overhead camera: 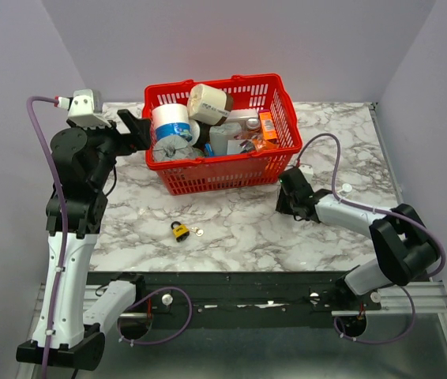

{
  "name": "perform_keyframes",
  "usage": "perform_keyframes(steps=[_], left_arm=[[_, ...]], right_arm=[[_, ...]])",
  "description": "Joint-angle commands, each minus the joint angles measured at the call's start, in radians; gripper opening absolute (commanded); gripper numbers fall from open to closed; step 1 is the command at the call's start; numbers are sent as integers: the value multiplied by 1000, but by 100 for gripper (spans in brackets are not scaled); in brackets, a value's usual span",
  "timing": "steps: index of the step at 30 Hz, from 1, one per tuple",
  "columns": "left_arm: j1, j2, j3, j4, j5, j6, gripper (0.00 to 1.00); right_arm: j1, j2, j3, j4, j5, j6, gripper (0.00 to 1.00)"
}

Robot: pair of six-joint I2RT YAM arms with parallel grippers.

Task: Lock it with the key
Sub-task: Move the lock to the center of the board.

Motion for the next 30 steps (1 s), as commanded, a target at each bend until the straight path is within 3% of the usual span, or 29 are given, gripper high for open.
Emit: perform_keyframes(steps=[1,7,19,25,30], left_arm=[[5,8,43,18,-23,-9,99],[5,7,24,16,-26,-6,99],[8,19,23,13,-19,-17,99],[13,28,29,7,-31,-12,99],[13,31,29,5,-33,-8,99]], right_arm=[[-30,34,24,75,7,12,51],[-30,45,27,92,-67,-24,56],[-31,90,24,127,-13,-59,58],[-31,150,61,100,-13,-70,54],[-30,142,35,54,-36,-59,45]])
